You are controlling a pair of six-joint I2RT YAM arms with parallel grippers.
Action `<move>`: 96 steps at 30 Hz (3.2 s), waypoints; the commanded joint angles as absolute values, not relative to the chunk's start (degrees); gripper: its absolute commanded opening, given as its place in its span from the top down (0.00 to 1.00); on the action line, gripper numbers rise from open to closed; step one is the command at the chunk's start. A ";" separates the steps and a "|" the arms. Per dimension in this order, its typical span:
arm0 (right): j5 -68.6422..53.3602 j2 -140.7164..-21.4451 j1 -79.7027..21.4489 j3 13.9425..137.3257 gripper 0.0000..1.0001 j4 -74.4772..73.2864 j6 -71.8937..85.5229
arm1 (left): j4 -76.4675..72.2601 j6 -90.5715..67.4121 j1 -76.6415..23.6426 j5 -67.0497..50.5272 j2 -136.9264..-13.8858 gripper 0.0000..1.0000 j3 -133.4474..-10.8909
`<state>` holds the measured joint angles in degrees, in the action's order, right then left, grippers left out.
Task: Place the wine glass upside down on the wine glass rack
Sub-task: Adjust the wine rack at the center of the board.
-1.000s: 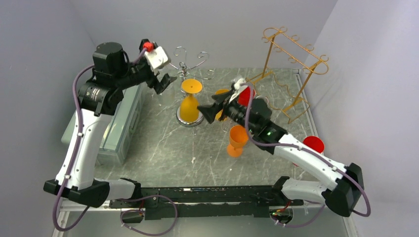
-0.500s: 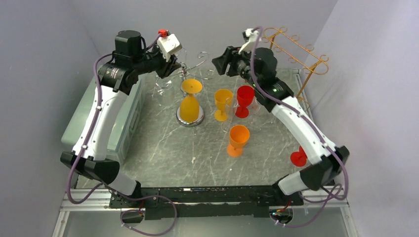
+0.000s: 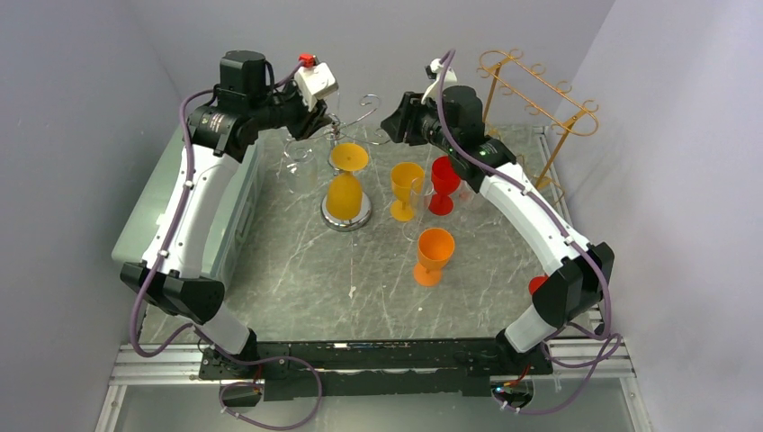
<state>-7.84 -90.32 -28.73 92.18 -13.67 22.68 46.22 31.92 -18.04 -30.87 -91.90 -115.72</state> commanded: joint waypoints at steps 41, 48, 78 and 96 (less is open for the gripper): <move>-7.44 -82.77 -37.16 81.67 0.99 -5.22 27.90 | 40.75 33.84 -19.07 -19.34 -102.92 0.72 -123.25; -3.93 -81.55 -41.68 79.89 0.99 -4.24 28.08 | 40.38 33.79 -19.03 -19.66 -102.71 0.72 -123.43; -6.38 -84.33 -29.77 91.82 0.40 -15.15 24.94 | 39.55 36.54 -19.07 -21.20 -95.83 0.72 -116.86; -9.85 -95.77 -26.31 97.96 0.44 -7.86 29.93 | 39.91 37.25 -19.07 -21.38 -95.54 0.73 -116.85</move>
